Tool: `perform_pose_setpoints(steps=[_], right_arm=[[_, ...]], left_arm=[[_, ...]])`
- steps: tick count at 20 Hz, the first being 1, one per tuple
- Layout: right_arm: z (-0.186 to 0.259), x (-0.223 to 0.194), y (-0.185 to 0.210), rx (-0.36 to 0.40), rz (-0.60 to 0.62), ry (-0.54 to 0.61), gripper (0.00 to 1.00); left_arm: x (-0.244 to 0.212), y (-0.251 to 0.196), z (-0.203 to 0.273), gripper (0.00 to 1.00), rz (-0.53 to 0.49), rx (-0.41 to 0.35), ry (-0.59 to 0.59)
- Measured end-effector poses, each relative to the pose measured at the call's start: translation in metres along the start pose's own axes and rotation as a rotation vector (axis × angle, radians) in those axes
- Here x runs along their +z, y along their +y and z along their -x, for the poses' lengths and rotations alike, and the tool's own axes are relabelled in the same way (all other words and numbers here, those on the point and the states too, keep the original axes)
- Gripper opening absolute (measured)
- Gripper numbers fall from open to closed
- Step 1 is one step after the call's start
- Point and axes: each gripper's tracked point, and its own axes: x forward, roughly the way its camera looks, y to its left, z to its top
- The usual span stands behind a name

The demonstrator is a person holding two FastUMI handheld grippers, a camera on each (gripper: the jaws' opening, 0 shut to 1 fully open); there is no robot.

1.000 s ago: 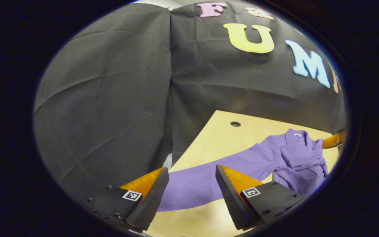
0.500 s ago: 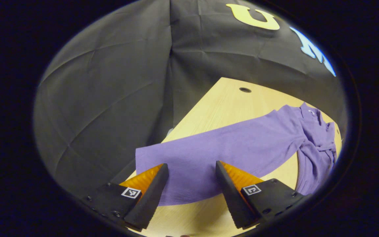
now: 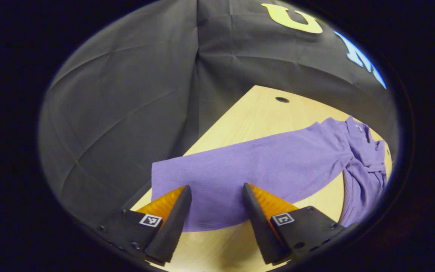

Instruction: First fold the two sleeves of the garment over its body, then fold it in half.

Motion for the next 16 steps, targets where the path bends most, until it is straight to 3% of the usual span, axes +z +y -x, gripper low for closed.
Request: perform_pose_setpoints(steps=[3,4,5,7,11,16], right_arm=[[0.0,0.001,-0.003,-0.002,-0.002,0.001,0.63],[-0.001,0.001,-0.006,-0.004,-0.003,0.001,0.63],[0.0,0.002,-0.007,-0.006,-0.005,0.0,0.63],[0.001,0.001,-0.011,-0.008,-0.008,-0.003,0.63],[0.006,0.0,-0.023,-0.019,-0.025,-0.01,0.63],[0.009,-0.004,-0.044,-0.032,-0.071,-0.017,0.63]], left_arm=[[0.001,-0.015,-0.005,0.66,-0.019,-0.031,-0.001],[0.001,-0.018,-0.006,0.49,-0.028,-0.036,0.002],[0.002,-0.021,-0.005,0.45,-0.02,-0.05,0.003],[0.003,-0.021,-0.007,0.11,-0.019,-0.023,0.02],[0.009,-0.026,-0.003,0.07,-0.069,0.006,0.048],[0.046,-0.075,0.004,0.07,-0.086,-0.054,-0.004]])
